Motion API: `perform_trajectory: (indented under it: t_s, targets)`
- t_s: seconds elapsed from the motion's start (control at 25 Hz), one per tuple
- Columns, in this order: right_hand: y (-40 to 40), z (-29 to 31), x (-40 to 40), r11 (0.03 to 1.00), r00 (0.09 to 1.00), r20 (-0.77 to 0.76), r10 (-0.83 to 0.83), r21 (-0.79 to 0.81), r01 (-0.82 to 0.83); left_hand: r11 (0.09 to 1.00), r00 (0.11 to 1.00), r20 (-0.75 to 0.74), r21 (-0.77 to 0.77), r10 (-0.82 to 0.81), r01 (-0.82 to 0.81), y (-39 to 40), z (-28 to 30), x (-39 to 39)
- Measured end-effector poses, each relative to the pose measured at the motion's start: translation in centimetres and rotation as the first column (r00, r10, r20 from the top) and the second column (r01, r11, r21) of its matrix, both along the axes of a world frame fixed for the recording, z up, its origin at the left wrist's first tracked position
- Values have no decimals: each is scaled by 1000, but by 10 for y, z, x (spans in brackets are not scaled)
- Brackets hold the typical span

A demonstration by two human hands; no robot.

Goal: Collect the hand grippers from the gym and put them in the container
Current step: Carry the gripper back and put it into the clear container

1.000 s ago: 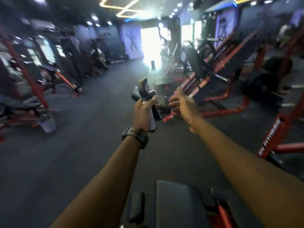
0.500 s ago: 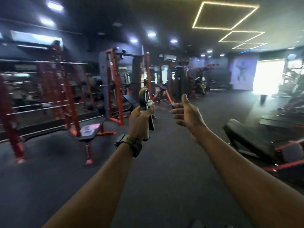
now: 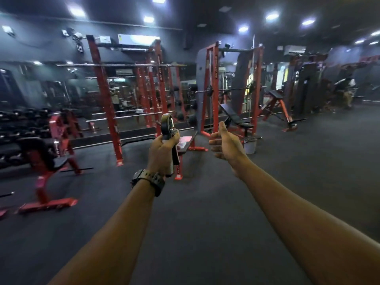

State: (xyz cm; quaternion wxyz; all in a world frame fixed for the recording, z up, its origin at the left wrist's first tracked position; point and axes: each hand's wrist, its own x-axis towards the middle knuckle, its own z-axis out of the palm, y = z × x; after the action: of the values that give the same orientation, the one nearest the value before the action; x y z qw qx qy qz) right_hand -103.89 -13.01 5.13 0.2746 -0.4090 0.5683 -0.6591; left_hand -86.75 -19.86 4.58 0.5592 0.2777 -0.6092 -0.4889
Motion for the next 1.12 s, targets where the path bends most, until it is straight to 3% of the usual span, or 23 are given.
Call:
perform_trajectory:
  t_s: [0.32, 0.64, 1.12]
  targets:
    - [-90, -27, 61, 1000, 1000, 21, -8, 13, 8, 992, 983, 135, -9, 127, -127, -81, -25, 71]
    - [-198, -45, 71, 999, 1000, -30, -5, 48, 6, 989, 981, 142, 40, 135, -142, -174, -50, 74]
    - [-497, -47, -12, 998, 998, -61, 13, 64, -9, 982, 967, 186, 39, 176, -187, -465, -44, 12]
